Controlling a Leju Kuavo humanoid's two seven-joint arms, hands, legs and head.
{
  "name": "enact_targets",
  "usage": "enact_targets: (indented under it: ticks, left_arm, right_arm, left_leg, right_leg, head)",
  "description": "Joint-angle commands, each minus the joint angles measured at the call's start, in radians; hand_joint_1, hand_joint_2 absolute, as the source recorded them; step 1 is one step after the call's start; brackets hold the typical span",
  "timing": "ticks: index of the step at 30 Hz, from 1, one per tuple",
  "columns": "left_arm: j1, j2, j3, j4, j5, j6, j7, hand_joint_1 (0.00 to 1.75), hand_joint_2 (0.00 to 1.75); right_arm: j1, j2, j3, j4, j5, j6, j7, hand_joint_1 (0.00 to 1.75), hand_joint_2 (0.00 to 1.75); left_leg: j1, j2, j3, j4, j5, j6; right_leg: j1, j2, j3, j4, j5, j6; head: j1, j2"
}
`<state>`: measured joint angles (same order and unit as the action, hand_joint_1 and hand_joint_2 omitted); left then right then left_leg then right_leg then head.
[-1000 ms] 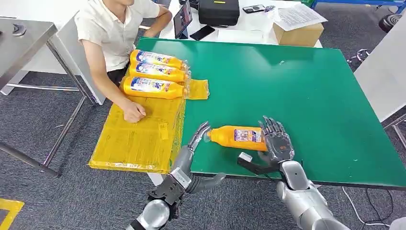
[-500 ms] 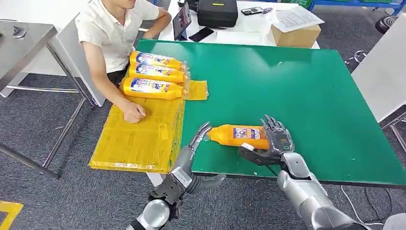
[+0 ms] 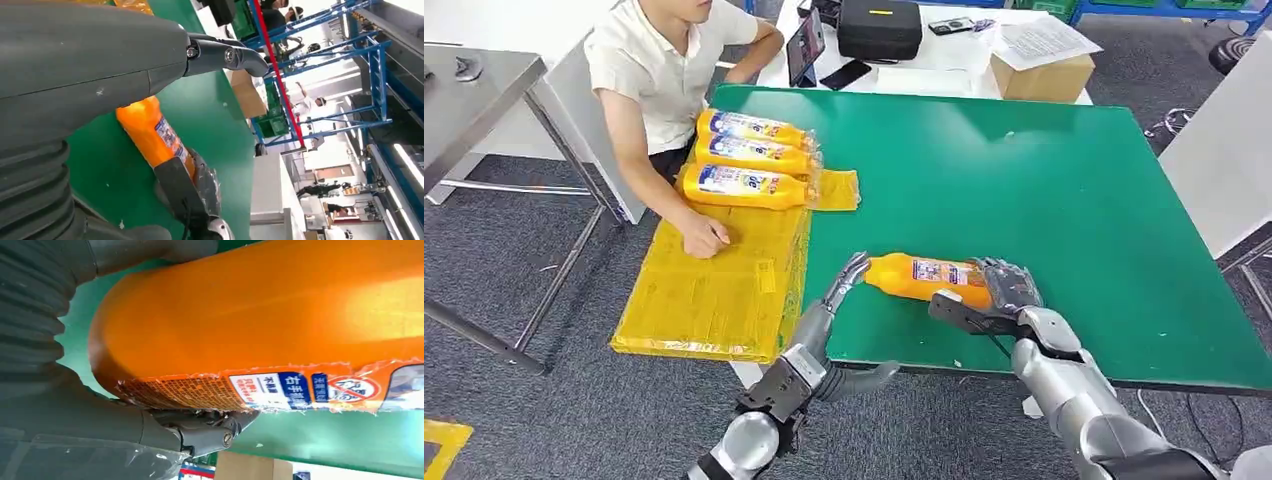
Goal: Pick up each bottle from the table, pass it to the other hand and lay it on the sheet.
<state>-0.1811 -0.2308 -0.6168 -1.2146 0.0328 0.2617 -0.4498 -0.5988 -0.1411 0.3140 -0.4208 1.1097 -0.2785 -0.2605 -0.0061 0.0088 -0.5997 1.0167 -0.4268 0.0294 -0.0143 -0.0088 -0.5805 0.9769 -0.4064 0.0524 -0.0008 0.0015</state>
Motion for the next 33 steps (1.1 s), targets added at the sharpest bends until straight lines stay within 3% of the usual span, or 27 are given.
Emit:
enact_targets:
  ticks: [1,7,12,15,19,22,24,33]
  left_arm:
    - [-0.036,0.013,-0.018,0.051,0.014,-0.005,0.002,0.00,1.75]
    - [-0.010,0.002,0.024,0.045,0.048,0.049,-0.024,0.00,1.75]
    - [-0.010,0.011,0.027,0.053,0.068,0.054,-0.031,0.00,1.75]
    - [0.037,0.003,0.081,0.031,0.194,0.087,-0.051,0.00,1.75]
    - [0.113,0.034,0.101,-0.032,0.326,0.090,-0.069,0.00,1.75]
    - [0.136,0.049,0.098,-0.053,0.394,0.055,-0.037,0.00,1.75]
    - [0.136,0.049,0.098,-0.053,0.394,0.055,-0.037,0.00,1.75]
    - [0.131,0.047,0.095,-0.049,0.397,0.053,-0.036,0.00,1.75]
  right_arm:
    - [0.083,0.027,-0.086,0.064,-0.162,0.066,-0.154,1.75,1.75]
    - [0.131,0.094,-0.191,-0.069,-0.385,0.075,-0.316,1.75,1.75]
    - [0.151,0.104,-0.180,-0.120,-0.410,0.084,-0.307,1.75,1.75]
    - [0.242,0.135,-0.202,-0.312,-0.565,0.101,-0.351,1.75,1.75]
    - [0.418,0.174,-0.145,-0.655,-0.705,0.063,-0.317,1.75,1.75]
    - [0.477,0.194,-0.102,-0.770,-0.757,0.025,-0.320,1.75,1.75]
    - [0.477,0.194,-0.102,-0.770,-0.757,0.025,-0.320,1.75,1.75]
    - [0.465,0.185,-0.101,-0.753,-0.765,0.024,-0.318,1.75,1.75]
  left_leg:
    - [0.002,-0.005,0.001,-0.002,0.000,-0.002]
    - [0.002,-0.002,0.001,-0.003,0.000,-0.003]
    - [0.002,0.001,-0.001,-0.002,-0.002,-0.004]
    - [0.002,0.002,-0.001,-0.002,-0.002,-0.004]
    - [0.003,0.003,-0.001,-0.003,-0.003,-0.005]
    - [0.002,0.002,-0.007,-0.001,-0.004,-0.004]
    - [0.002,0.000,-0.016,-0.001,-0.002,-0.003]
    - [0.001,-0.001,-0.016,-0.001,-0.003,-0.004]
  right_leg:
    - [0.002,-0.004,0.003,-0.003,-0.001,-0.002]
    - [0.002,0.000,0.002,-0.004,0.000,-0.003]
    - [0.002,0.003,-0.001,-0.002,0.000,-0.003]
    - [0.002,0.003,-0.001,-0.001,0.000,-0.002]
    - [0.002,0.005,-0.001,-0.002,-0.002,-0.004]
    - [0.002,0.005,-0.007,0.001,-0.002,-0.003]
    - [0.001,0.003,-0.014,0.001,-0.001,-0.002]
    - [0.001,0.004,-0.014,0.001,-0.004,-0.001]
  head:
    - [0.000,0.000]
    - [0.000,0.000]
    - [0.000,0.000]
    - [0.000,0.000]
    - [0.000,0.000]
    - [0.000,0.000]
    - [0.000,0.000]
    - [0.000,0.000]
